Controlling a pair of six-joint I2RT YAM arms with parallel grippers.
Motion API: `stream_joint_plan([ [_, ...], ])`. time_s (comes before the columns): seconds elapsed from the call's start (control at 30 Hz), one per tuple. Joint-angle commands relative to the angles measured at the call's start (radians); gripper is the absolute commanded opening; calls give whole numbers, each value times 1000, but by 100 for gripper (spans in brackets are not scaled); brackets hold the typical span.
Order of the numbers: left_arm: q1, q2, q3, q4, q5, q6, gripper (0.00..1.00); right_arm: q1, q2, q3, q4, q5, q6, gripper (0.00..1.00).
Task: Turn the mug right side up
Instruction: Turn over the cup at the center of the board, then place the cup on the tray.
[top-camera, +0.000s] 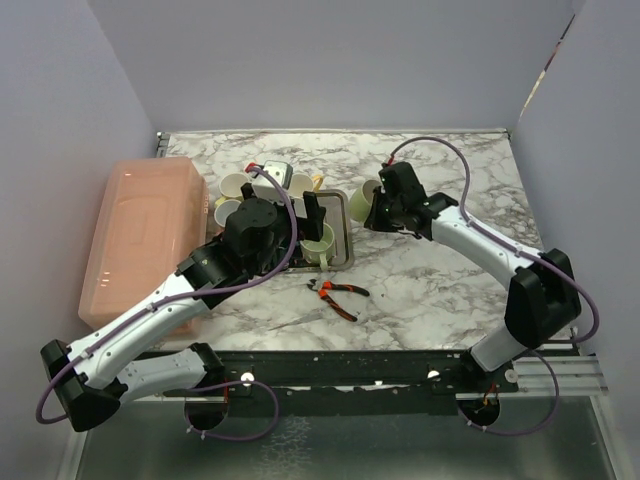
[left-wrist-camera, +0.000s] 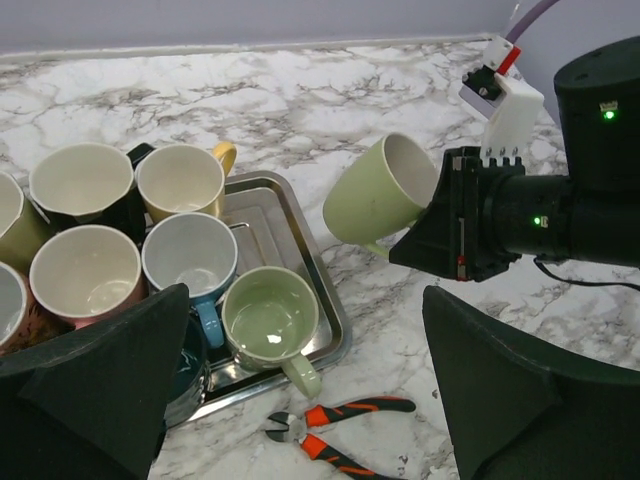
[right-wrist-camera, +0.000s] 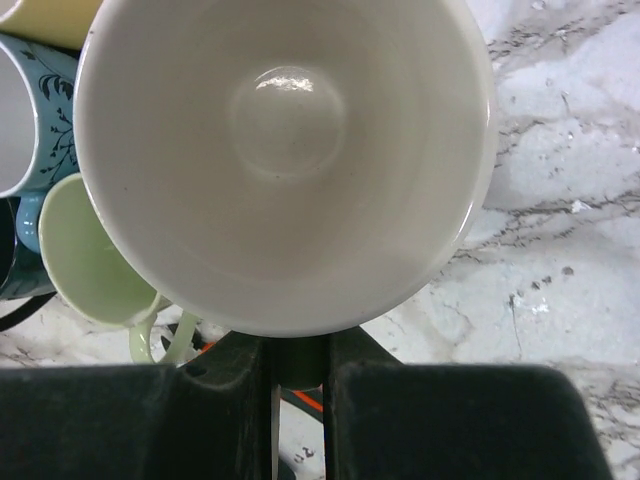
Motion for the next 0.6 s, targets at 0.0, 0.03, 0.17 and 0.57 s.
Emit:
stream_joint_plan([
  [0.0,-1,-5,-23,-41,-35,-7,99,7,74,86,69,-41,-27,1],
  [0.03,0,-3,-25,-42,-38,-7,99,10,97,102,72,-39,-31,1],
  [0.17,0,17,-16,-61,-57,-6,99,28,190,170,79,-34,-51,1],
  [0.57,0,28,-4,-99,-66,-7,99,86,426,405,-19,17,-135,1],
])
